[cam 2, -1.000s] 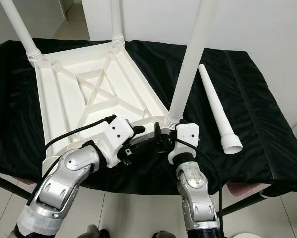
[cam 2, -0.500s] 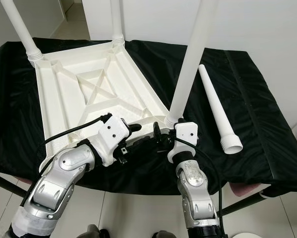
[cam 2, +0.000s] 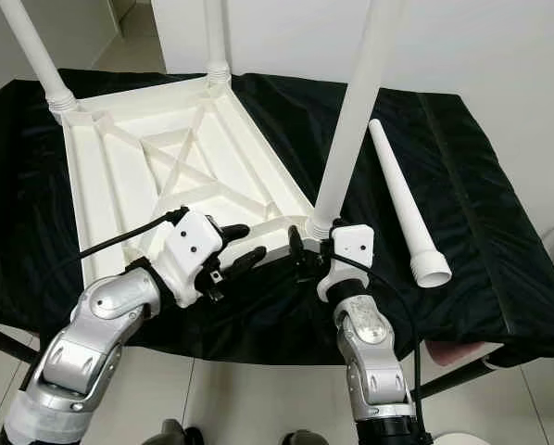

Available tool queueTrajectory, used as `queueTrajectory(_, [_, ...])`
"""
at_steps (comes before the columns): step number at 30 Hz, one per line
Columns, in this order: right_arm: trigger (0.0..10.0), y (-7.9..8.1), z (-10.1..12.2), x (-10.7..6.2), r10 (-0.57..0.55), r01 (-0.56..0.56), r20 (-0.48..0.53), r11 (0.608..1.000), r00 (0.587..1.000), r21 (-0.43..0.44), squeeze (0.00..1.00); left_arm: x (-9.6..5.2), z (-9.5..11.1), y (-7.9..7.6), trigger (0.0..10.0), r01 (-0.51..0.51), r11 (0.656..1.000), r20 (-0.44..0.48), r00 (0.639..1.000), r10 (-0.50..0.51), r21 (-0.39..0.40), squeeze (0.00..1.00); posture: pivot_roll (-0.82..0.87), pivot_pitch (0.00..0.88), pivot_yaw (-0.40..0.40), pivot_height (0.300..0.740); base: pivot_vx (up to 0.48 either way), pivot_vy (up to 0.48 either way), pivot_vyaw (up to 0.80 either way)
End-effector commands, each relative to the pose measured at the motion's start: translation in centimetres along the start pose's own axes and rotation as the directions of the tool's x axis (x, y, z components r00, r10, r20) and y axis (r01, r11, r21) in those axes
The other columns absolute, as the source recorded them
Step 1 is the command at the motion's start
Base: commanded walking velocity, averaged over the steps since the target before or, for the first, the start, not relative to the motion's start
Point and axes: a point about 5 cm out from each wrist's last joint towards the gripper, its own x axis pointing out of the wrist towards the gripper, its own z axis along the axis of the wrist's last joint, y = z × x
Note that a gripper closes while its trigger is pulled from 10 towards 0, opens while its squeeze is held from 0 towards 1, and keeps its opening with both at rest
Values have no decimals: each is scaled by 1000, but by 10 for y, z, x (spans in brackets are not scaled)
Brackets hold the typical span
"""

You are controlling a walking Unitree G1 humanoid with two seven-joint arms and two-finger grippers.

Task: Building children table

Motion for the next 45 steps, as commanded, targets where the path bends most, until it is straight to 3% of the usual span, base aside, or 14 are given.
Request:
queueTrajectory(1, [10000, 3, -2, 0, 22, -22, 2, 1000, 1000, 12, 0, -3, 0, 0, 10000, -20, 1000, -1, 1000, 20, -7, 0, -90, 123, 4, 740, 0, 0, 0])
queueTrajectory(11, [10000, 14, -1, -4, 76, -76, 16, 996, 997, 46, 0, -8, -1, 4, 10000, -30, 1000, -10, 999, 30, -1, 0, -85, 115, 4, 740, 0, 0, 0])
queueTrajectory(20, [10000, 30, 3, -17, 156, -160, 51, 981, 987, 113, 0, -25, 0, 12, 10000, -23, 999, -39, 999, 24, 28, 0, -82, 123, 4, 740, 0, 0, 0])
queueTrajectory(24, [10000, 40, 8, -11, 345, -351, 62, 919, 936, 180, 0, -32, -2, 15, 10000, -16, 999, -56, 998, 18, 33, 0, -81, 122, 7, 740, 0, 0, 0])
queueTrajectory(26, [10000, 40, 9, -11, 366, -372, 65, 910, 928, 182, 0, -33, -2, 15, 10000, -10, 1000, -53, 998, 12, 28, 0, -81, 122, 7, 740, 0, 0, 0])
queueTrajectory(30, [10000, 37, 10, -9, 396, -399, 61, 891, 916, 217, 0, -35, -2, 14, 10000, 17, 1000, -59, 998, -15, 21, 0, -83, 121, 8, 740, 0, 0, 0])
queueTrajectory(34, [10000, 21, 14, -5, 460, -456, 52, 851, 887, 260, 0, -44, -3, 14, 10000, 65, 997, -107, 992, -60, 43, 0, -88, 127, 8, 740, 0, 0, 0])
queueTrajectory(39, [10000, 3, 17, -1, 475, -470, 39, 850, 879, 236, 0, -60, -4, 16, 10000, 137, 990, -164, 978, -129, 38, 0, -92, 133, 7, 740, 0, 0, 0])
queueTrajectory(45, [10000, -8, 17, 2, 485, -477, 26, 847, 874, 236, 0, -67, -4, 21, 10000, 140, 989, -179, 975, -130, 45, 0, -88, 138, 13, 740, 0, 0, 0])
